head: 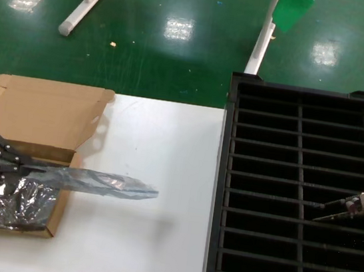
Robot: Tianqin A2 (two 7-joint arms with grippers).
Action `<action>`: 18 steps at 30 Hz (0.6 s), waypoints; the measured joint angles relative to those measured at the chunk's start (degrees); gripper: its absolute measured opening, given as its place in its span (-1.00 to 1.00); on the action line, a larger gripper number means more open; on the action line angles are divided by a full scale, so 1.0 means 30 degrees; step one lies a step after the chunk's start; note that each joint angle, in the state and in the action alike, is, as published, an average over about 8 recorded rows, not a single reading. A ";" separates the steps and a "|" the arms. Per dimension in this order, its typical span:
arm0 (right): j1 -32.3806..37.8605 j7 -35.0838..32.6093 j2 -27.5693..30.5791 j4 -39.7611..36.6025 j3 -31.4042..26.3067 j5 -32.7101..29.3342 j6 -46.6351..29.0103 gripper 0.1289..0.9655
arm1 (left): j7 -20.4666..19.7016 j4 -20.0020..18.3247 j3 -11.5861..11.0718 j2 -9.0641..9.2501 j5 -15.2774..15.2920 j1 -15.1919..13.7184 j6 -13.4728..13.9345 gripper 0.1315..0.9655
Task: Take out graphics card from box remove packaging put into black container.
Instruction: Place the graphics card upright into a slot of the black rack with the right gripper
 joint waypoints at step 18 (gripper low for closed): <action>0.3690 0.2588 0.1322 -0.0001 -0.3806 -0.1803 -0.0832 -0.88 | 0.0893 0.2126 0.1502 0.0875 -0.1368 -0.0428 0.0000 -0.98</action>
